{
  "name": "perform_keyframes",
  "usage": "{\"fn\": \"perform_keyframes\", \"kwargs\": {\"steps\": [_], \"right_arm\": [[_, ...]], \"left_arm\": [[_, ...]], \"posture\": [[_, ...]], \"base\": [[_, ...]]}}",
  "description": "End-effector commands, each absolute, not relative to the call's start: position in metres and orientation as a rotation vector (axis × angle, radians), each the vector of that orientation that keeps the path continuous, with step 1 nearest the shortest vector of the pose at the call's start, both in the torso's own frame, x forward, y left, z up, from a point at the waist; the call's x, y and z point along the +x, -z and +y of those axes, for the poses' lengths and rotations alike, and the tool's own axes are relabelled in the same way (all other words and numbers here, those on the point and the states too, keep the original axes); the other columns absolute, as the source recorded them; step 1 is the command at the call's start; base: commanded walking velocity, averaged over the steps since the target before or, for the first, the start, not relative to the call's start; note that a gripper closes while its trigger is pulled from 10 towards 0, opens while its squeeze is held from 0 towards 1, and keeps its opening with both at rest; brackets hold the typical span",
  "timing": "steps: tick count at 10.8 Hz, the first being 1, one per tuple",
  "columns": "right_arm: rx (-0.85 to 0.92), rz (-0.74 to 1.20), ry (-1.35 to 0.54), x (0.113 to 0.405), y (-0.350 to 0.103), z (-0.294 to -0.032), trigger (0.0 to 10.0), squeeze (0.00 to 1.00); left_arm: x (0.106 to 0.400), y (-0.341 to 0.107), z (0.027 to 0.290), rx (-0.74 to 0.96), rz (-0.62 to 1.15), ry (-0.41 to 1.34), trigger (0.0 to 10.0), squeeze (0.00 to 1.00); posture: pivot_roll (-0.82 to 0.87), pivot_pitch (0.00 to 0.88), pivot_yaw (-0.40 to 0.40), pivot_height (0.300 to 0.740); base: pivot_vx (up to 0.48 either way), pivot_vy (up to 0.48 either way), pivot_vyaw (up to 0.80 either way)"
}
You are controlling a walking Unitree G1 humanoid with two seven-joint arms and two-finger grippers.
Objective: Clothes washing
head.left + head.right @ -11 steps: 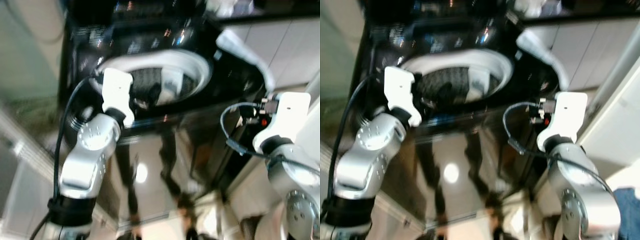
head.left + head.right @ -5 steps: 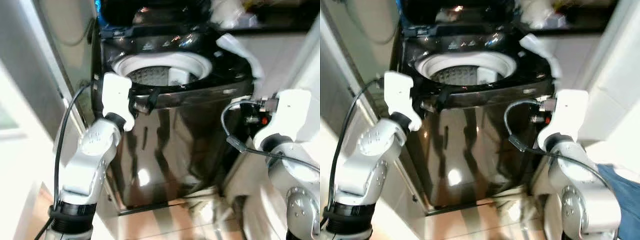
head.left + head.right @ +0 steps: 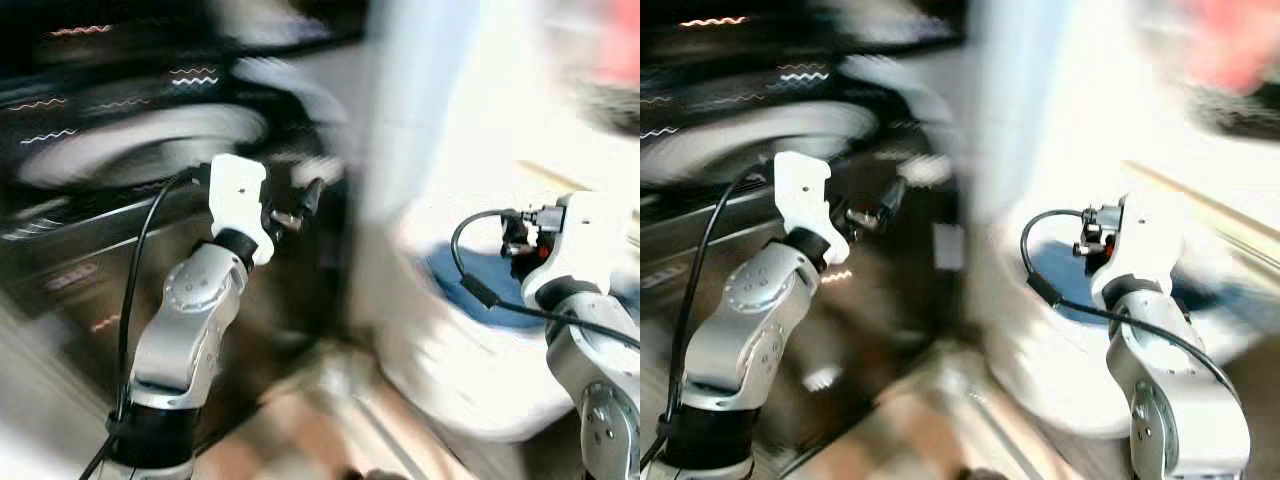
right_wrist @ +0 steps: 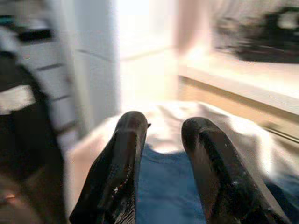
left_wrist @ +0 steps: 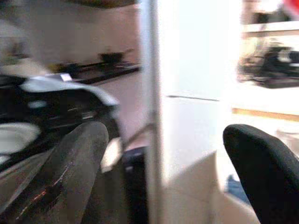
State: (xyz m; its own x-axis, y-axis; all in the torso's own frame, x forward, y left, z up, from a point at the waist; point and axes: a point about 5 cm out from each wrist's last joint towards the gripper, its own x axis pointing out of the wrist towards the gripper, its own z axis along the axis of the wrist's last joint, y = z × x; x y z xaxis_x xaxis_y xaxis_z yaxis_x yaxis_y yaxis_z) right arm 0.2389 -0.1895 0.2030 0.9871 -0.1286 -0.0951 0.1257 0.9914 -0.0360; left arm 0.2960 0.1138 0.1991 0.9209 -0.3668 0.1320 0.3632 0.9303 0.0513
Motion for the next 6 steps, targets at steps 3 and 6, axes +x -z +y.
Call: {"fn": "perform_keyframes", "kwargs": {"steps": [3,6], "right_arm": [[-0.015,0.103,0.099,0.241,-0.205,-0.183,10.0,0.00],[-0.012,0.120,0.007,0.245,-0.203,-0.173,10.0,0.00]], "left_arm": [[0.298,-0.205,0.124,0.004,-0.173,0.343,10.0,0.00],[0.297,-0.201,0.127,0.003,-0.160,0.330,10.0,0.00]], "posture": [[-0.07,0.000,0.004,0.740],[-0.07,0.000,0.007,0.740]], "base": [[0.091,0.000,-0.80],[0.305,0.000,-0.69]]}}
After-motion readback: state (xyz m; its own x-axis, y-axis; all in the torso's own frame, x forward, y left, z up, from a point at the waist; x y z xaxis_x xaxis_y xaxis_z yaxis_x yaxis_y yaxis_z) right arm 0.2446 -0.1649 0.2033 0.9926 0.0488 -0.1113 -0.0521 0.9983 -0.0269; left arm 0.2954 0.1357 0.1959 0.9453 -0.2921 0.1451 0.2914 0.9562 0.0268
